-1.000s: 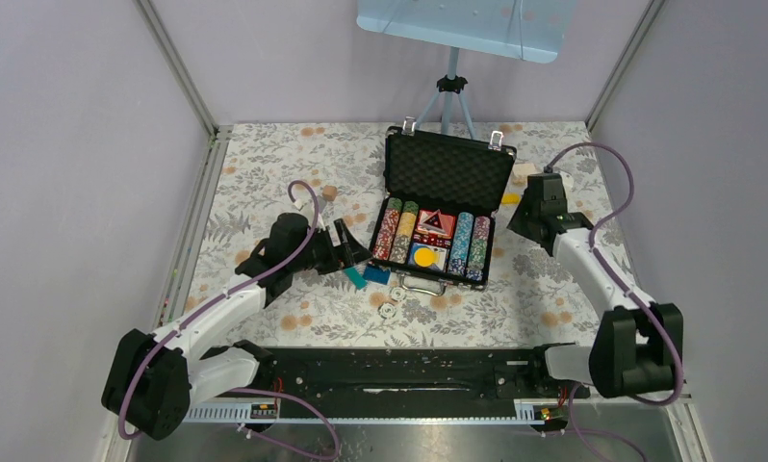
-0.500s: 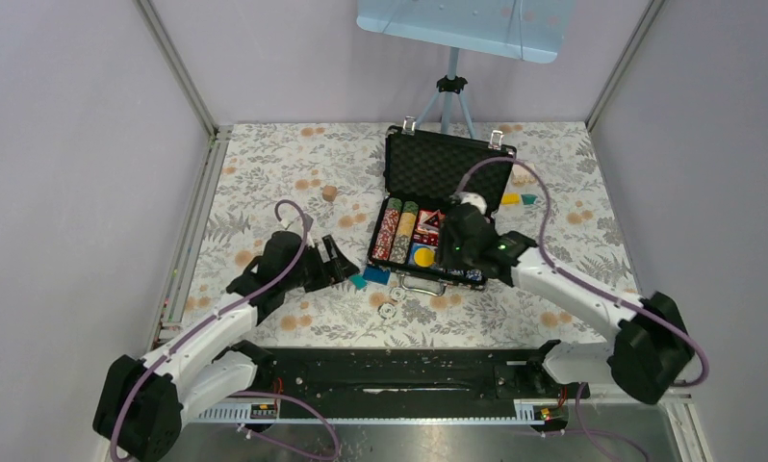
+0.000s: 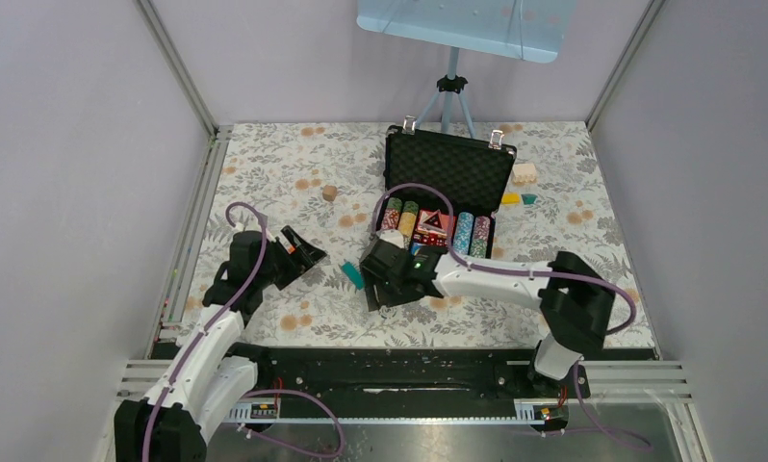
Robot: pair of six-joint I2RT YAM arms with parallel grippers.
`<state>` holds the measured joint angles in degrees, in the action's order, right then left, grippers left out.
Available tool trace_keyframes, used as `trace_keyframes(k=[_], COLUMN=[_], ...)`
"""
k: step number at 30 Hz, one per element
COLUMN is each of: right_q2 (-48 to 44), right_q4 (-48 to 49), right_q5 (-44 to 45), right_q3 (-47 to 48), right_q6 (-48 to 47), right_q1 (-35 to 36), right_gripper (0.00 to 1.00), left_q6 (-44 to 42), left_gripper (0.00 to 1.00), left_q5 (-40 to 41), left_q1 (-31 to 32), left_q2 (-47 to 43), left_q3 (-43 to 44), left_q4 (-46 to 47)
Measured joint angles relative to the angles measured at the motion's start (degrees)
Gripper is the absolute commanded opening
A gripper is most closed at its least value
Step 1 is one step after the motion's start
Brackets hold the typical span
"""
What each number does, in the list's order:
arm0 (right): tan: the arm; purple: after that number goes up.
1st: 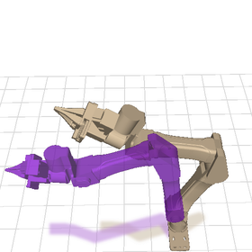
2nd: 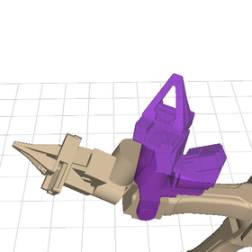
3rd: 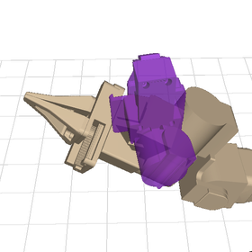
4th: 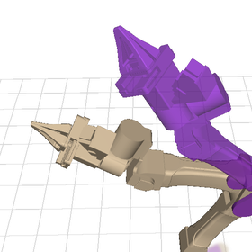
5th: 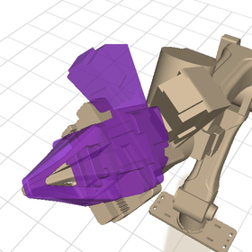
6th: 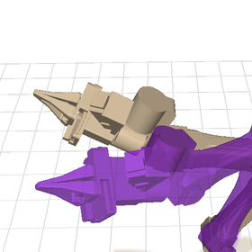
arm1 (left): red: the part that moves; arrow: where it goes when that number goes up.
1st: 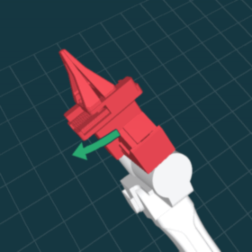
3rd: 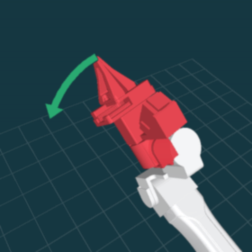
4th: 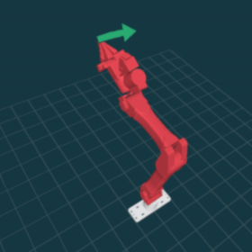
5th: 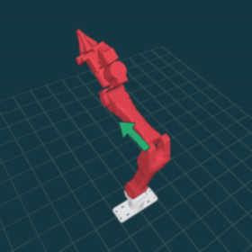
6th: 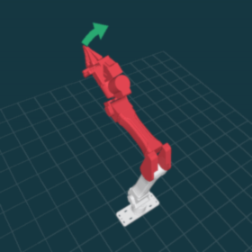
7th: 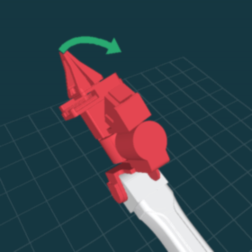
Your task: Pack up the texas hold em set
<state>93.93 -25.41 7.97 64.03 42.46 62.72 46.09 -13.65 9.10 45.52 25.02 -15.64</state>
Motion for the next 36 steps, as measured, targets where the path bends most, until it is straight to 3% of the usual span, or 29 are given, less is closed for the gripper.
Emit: trace_keyframes(k=[10, 36], right_q2=[9.35, 15.02], right_q4=[-6.01, -7.43], right_q5=[0.13, 0.11], right_q3=[4.83, 7.87], right_q6=[1.55, 1.55], right_q1=[2.01, 1.18], right_gripper=[0.71, 0.65], left_q6=[-1.07, -1.20], left_gripper=[0.79, 0.79], left_q5=[-1.99, -4.13], left_q1=[-0.72, -0.96], left_q2=[-1.20, -1.16], left_q3=[-0.04, -0.31], left_q4=[-1.05, -0.52])
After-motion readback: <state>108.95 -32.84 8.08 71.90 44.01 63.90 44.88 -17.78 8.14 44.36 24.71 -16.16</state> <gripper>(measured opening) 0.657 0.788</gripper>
